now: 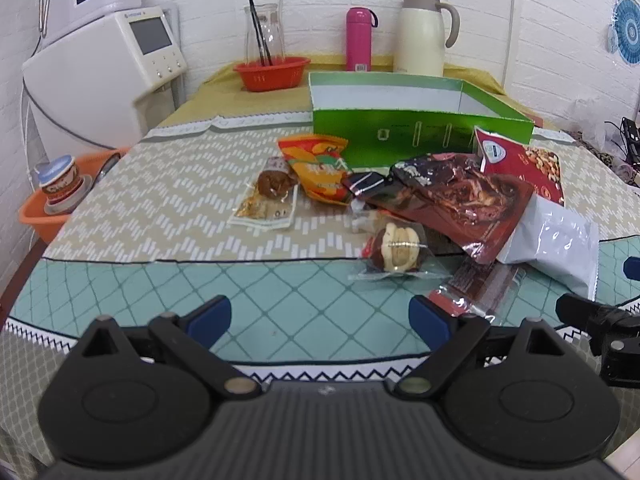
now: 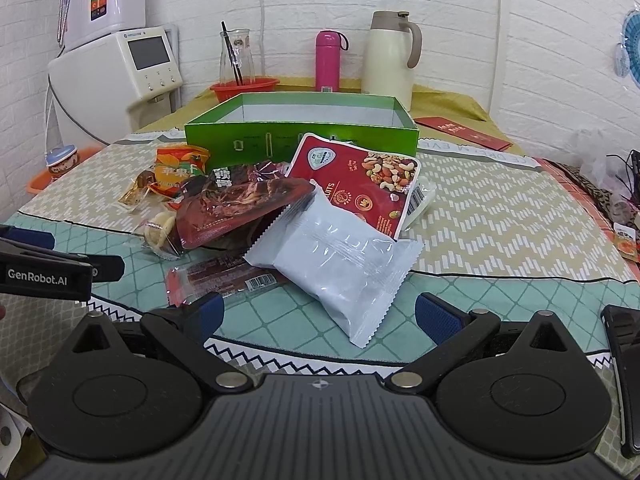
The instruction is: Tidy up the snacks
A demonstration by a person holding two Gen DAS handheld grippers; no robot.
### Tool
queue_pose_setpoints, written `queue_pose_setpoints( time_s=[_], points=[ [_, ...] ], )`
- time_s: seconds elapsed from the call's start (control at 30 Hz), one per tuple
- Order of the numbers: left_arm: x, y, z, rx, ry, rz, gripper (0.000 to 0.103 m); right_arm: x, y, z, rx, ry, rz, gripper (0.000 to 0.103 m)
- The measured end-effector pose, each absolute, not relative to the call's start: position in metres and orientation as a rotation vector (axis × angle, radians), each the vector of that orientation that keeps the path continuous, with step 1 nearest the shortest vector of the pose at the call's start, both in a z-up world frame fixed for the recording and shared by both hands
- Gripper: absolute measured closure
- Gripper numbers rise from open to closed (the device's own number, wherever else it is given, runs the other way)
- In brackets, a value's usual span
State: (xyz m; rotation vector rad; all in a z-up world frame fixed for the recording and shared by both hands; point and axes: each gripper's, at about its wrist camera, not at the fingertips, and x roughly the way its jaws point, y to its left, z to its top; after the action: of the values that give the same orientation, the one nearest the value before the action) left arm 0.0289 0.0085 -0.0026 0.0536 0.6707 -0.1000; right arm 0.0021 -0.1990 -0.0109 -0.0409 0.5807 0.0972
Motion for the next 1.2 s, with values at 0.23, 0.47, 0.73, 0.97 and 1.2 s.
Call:
queue_pose_setpoints(
  time_s=[0.23,0.47,0.73,0.97,1.2],
  points=[
    [0.049,0.028,0.022,-0.09,0.641,-0.3,0.013,0.025,-0.201,0.001,0.008,0.54,0.164,0.0],
    [0.091,0.016,0.028,-0.067,0.646,-0.389,0.013,0.051,-0.189,0.015,-0.031,0.511,0.212,0.0],
    [0.142,0.017,0.018,-0.139,0.723,-0.496,0.016,0.055,-0.19,0.006,0.091,0.578,0.315,0.0],
    [0.186,-0.005,0.017,-0.071,0.778,-0.589,0.034,0.051,-0.184,0.006,0.15,0.587,0.345,0.005],
    [0.198,-0.022,0.008,0.025,0.806,-0.631,0.03,0.063,-0.182,-0.005,0.214,0.61,0.314,0.024]
  ],
)
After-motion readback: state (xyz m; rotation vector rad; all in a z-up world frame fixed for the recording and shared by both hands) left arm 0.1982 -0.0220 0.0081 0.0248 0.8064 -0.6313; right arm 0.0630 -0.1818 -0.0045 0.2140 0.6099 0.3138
